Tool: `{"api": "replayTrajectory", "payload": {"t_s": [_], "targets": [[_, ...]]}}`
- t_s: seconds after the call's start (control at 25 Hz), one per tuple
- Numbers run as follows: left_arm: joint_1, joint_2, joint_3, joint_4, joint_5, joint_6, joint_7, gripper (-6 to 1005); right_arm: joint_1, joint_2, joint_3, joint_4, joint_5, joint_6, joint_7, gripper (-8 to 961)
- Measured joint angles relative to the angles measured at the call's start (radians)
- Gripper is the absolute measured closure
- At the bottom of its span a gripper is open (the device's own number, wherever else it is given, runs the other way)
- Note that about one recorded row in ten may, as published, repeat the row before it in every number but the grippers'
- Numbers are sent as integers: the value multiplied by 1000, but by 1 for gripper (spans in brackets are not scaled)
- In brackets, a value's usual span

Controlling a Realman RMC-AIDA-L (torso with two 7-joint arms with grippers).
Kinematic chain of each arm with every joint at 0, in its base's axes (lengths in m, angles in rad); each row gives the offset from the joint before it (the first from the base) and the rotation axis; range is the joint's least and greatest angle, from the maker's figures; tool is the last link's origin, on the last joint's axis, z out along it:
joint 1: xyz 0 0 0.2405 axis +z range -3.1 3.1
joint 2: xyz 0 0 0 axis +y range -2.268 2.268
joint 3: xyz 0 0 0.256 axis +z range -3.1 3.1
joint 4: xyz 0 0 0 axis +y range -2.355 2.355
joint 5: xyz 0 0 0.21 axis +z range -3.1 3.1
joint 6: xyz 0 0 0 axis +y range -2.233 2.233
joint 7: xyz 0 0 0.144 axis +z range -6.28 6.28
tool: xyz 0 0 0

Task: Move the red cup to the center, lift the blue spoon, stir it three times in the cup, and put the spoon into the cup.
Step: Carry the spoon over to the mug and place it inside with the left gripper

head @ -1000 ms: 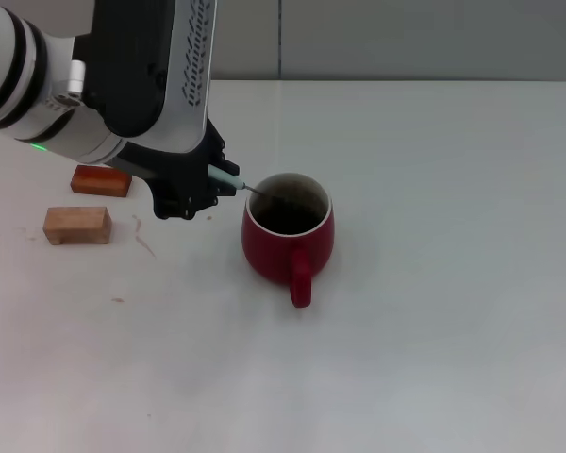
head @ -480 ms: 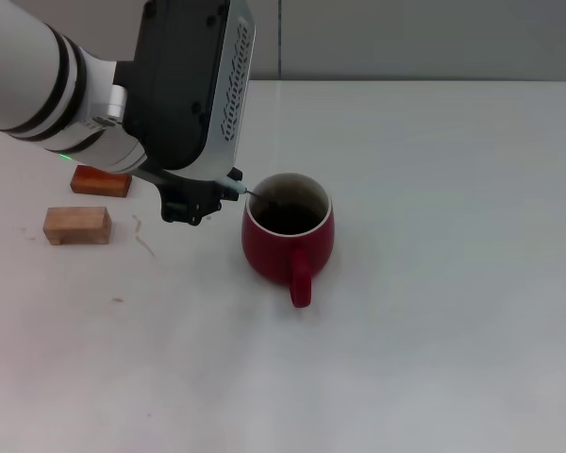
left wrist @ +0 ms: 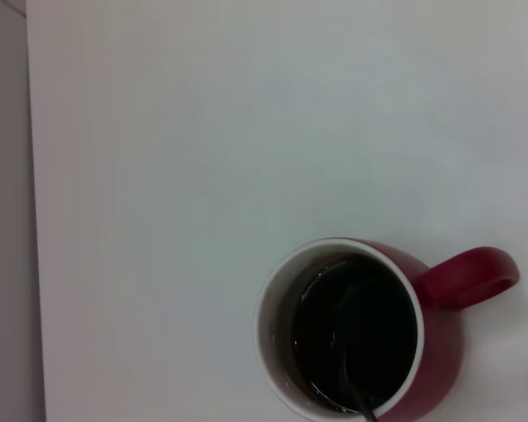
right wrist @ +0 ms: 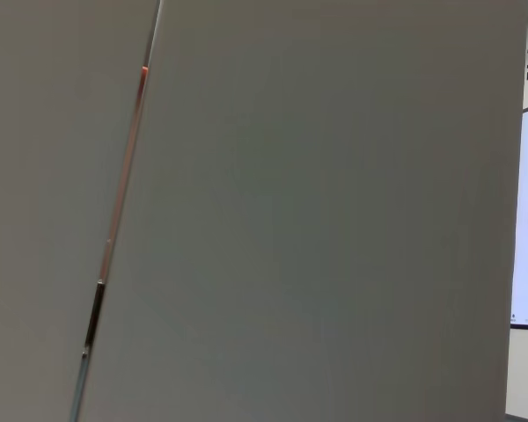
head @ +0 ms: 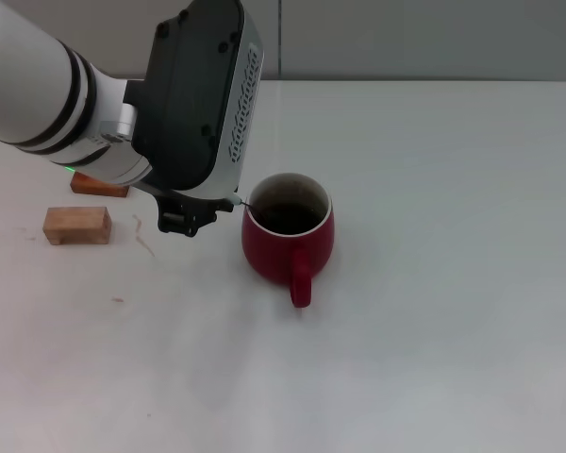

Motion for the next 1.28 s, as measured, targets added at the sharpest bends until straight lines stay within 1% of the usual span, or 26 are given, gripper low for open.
{"api": "replayTrajectory", "payload": {"t_s": [0.28, 0.52, 0.72, 0.88, 1.08, 1.28], "targets": [[7, 0, 23, 25, 4, 23, -13, 795, -1, 0, 0, 3, 0, 2, 0, 306], [6, -2, 36, 48, -31, 21, -25, 793, -2, 0, 0, 9, 0, 10, 0, 305], [7, -3, 38, 37, -84, -36, -28, 791, -3, 0, -2, 13, -1, 10, 0, 304], [7, -3, 40, 22, -95, -67, -28, 789, -4, 0, -2, 13, -1, 10, 0, 305], [9, -3, 50, -11, -77, -113, -29, 787, -4, 0, -1, 13, -2, 10, 0, 305], [15, 1, 44, -18, -42, -116, -29, 785, -4, 0, -3, 13, -3, 10, 0, 306]]}}
